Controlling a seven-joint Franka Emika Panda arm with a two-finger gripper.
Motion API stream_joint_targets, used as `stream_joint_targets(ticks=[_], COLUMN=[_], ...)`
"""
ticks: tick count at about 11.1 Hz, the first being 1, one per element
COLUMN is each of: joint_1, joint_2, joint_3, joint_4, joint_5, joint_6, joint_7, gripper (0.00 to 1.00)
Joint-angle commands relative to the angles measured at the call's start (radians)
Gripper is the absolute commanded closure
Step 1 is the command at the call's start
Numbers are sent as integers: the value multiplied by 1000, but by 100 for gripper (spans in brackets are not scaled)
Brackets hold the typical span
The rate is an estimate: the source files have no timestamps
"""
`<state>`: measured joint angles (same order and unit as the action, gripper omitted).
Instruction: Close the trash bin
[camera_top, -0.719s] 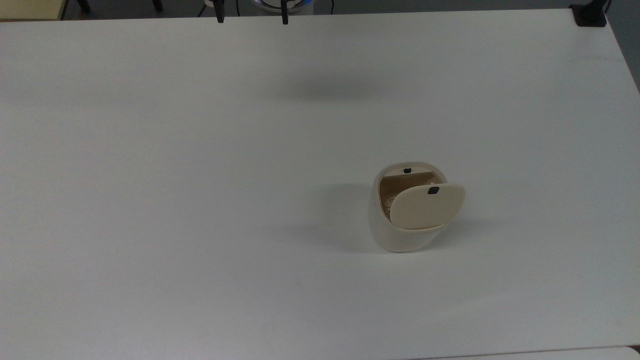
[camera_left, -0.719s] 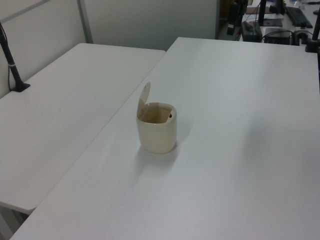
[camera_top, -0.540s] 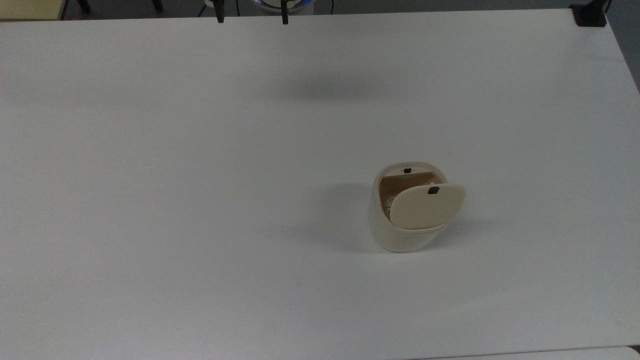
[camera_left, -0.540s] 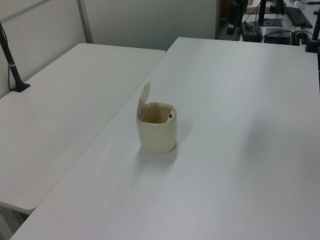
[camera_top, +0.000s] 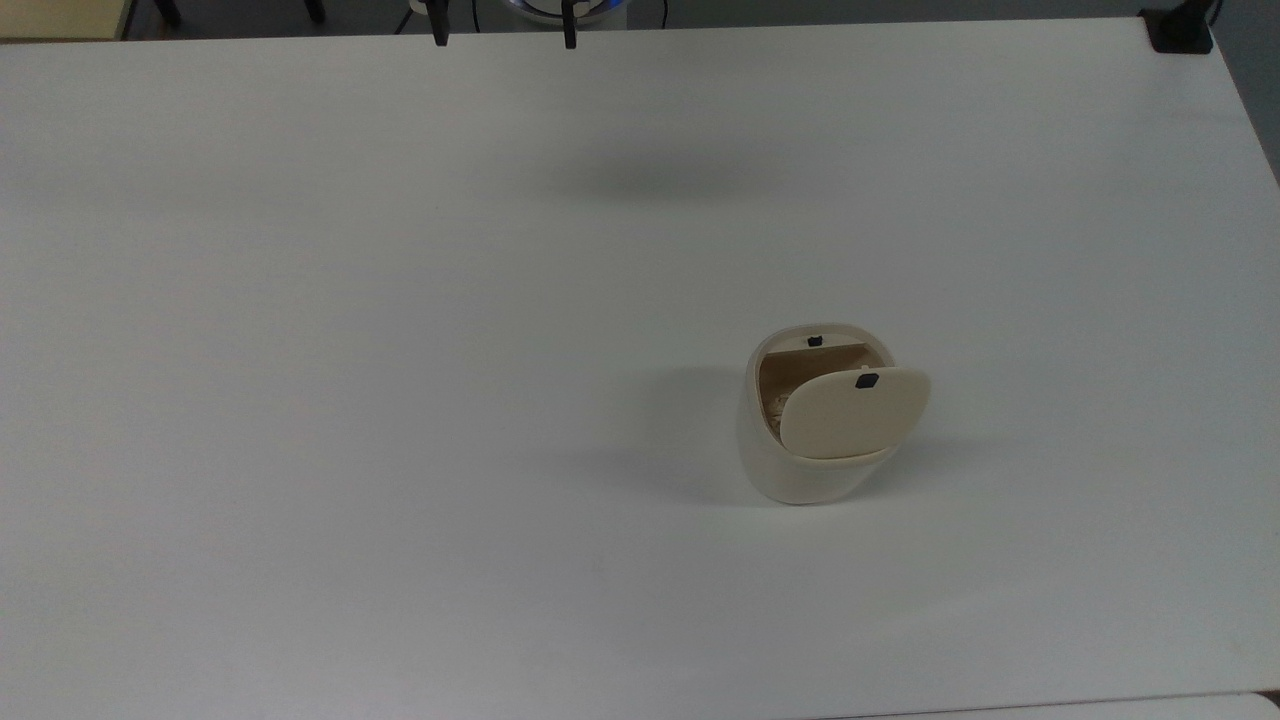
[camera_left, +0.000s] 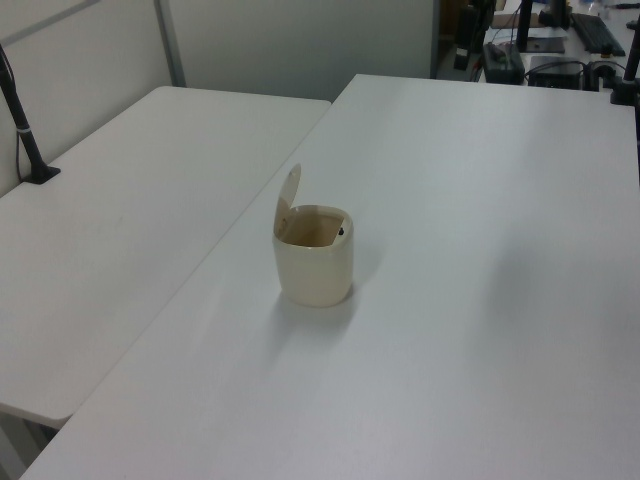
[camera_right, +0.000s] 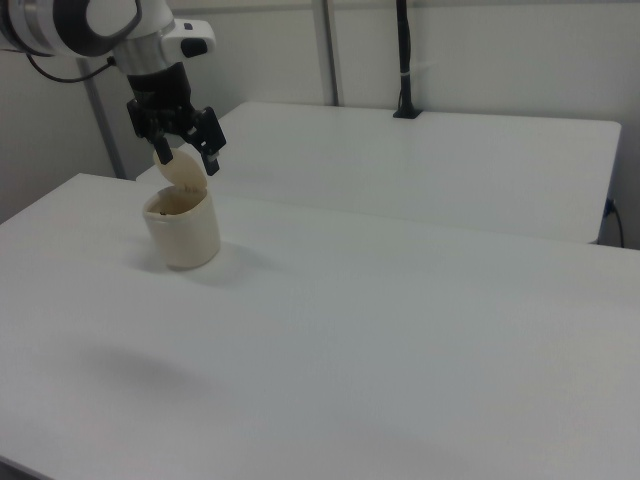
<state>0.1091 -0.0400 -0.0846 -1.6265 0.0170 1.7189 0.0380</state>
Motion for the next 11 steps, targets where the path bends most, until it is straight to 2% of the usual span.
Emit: stream_joint_targets(ticks=[1, 3, 5, 7, 9, 11], joint_1=[-2, 0, 12, 73, 127, 161], joint_2=[-4, 20, 49, 89, 156, 215], joint_3=[-3, -3, 8, 6, 8, 8], joint_4=[-3, 5, 31, 36, 111, 149], joint_5=[20, 20, 17, 5, -3, -2], joint_6=[-19, -7, 83, 163, 215, 325], joint_7=[-26, -27, -12, 41, 225, 432], gripper=[0, 0, 0, 1, 13, 39])
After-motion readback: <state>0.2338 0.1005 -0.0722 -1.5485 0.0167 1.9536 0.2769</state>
